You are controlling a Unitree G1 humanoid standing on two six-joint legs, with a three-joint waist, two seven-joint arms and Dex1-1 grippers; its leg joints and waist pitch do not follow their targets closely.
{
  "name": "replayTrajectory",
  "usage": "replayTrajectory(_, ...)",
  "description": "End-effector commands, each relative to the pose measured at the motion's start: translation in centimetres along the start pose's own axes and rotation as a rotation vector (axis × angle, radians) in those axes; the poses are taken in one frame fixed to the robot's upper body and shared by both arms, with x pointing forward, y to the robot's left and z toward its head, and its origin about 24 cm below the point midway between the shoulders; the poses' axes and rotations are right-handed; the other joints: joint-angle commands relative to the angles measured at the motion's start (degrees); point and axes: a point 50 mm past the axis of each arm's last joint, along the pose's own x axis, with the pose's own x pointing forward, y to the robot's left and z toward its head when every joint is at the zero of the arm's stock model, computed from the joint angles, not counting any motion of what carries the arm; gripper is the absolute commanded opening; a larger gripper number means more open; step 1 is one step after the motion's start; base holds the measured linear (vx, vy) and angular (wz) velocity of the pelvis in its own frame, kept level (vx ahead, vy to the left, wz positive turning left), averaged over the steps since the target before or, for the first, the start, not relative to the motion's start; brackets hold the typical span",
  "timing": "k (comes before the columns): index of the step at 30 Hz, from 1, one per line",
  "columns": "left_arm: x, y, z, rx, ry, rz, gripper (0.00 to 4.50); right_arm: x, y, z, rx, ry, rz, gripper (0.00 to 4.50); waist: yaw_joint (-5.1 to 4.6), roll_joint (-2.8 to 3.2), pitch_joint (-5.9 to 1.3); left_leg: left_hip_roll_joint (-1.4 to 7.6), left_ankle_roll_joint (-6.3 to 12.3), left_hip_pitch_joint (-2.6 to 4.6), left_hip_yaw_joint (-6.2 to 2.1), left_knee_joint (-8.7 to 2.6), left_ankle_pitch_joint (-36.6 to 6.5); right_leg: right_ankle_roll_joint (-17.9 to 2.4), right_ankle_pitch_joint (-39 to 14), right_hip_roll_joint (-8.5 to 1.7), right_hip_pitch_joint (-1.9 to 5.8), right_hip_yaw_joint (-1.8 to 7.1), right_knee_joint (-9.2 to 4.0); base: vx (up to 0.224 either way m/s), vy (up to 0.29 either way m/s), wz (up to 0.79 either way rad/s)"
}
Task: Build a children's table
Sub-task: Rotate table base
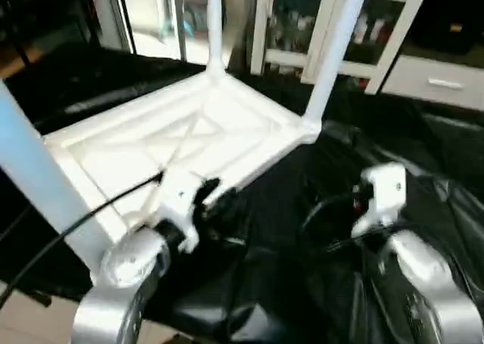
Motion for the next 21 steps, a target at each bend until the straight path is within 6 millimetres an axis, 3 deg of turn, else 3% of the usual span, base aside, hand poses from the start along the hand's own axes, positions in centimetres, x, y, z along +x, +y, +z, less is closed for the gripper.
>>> replayTrajectory(1,0.1,0.1,0.0,0.003,-0.020,0.032,1.75,-0.1,-0.1,-0.2,0.003,0.021,-0.040,4.50,-0.21,0.07,-2.68,3.93,-2.99,1.18,-3.03,-5.63,-24.33,-1.45,-27.98,-3.34,0.62,2.76,-5.95,0.000,0.000,0.00)
replayTrajectory(5,-0.8,-0.5,-0.2,0.001,0.013,0.028,1.75,-0.9,-0.9,-0.8,0.034,0.058,-0.118,4.50,-0.20,0.21,-2.93,4.08,-3.35,1.15,-3.06,-5.91,-24.55,-2.60,-21.51,-3.26,0.89,2.89,-5.39,0.000,0.000,0.00)
replayTrajectory(7,-1.1,-0.5,-0.4,0.002,0.023,0.032,1.75,-1.0,-0.9,-1.0,0.033,0.070,-0.121,4.50,-0.11,-0.02,-2.93,4.07,-3.27,1.00,-2.97,-5.92,-23.68,-3.23,-19.06,-3.25,1.03,2.92,-5.19,0.000,0.000,0.00)
replayTrajectory(13,-1.3,-0.6,-0.9,0.015,0.045,0.025,1.75,-0.8,-0.5,-1.3,0.039,0.100,-0.096,4.50,0.22,-0.21,-2.93,3.95,-2.39,0.89,-2.85,-5.73,-21.77,-3.56,-19.56,-3.51,1.17,3.09,-5.21,0.000,0.000,0.00)
replayTrajectory(14,-1.0,-0.8,-0.9,0.042,0.054,-0.013,1.75,-0.3,-0.4,-1.4,0.040,0.107,-0.086,4.50,0.35,-0.34,-2.96,3.94,-2.37,0.90,-2.86,-5.71,-21.28,-3.60,-19.03,-3.49,1.20,3.05,-5.10,0.000,0.000,0.00)
replayTrajectory(16,-0.8,-0.9,-0.8,0.059,0.055,-0.034,1.75,0.0,-0.2,-1.6,0.033,0.124,-0.069,4.50,0.39,-0.02,-3.05,3.96,-2.60,0.97,-2.86,-5.77,-20.46,-3.96,-17.13,-3.33,1.22,3.03,-4.86,0.000,0.000,0.00)
replayTrajectory(21,-1.3,-1.2,-1.1,0.018,0.060,-0.083,1.75,0.1,-0.2,-1.4,0.016,0.121,-0.056,4.50,0.62,-0.42,-3.17,3.98,-2.47,0.96,-2.60,-5.58,-18.29,-5.04,-14.15,-3.51,1.53,3.13,-4.41,0.000,0.000,0.00)
